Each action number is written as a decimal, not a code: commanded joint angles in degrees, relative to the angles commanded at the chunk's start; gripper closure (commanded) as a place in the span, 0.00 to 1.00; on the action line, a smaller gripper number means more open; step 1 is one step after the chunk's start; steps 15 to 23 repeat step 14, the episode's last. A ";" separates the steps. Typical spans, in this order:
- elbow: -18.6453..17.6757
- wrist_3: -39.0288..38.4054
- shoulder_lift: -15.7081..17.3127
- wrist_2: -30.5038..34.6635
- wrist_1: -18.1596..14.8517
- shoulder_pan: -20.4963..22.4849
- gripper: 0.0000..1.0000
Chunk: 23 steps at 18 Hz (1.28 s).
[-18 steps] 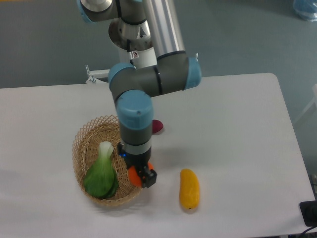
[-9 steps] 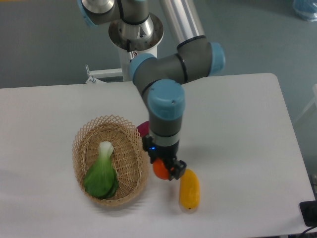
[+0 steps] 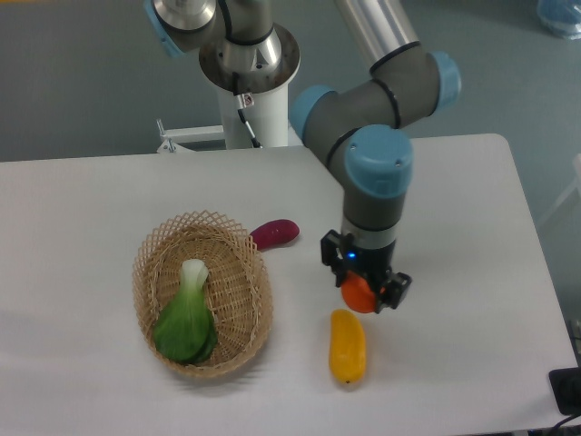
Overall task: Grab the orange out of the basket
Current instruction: 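Carry the orange away from the basket, holding it above the table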
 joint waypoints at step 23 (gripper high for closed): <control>1.94 4.13 -1.58 6.50 0.18 0.79 0.30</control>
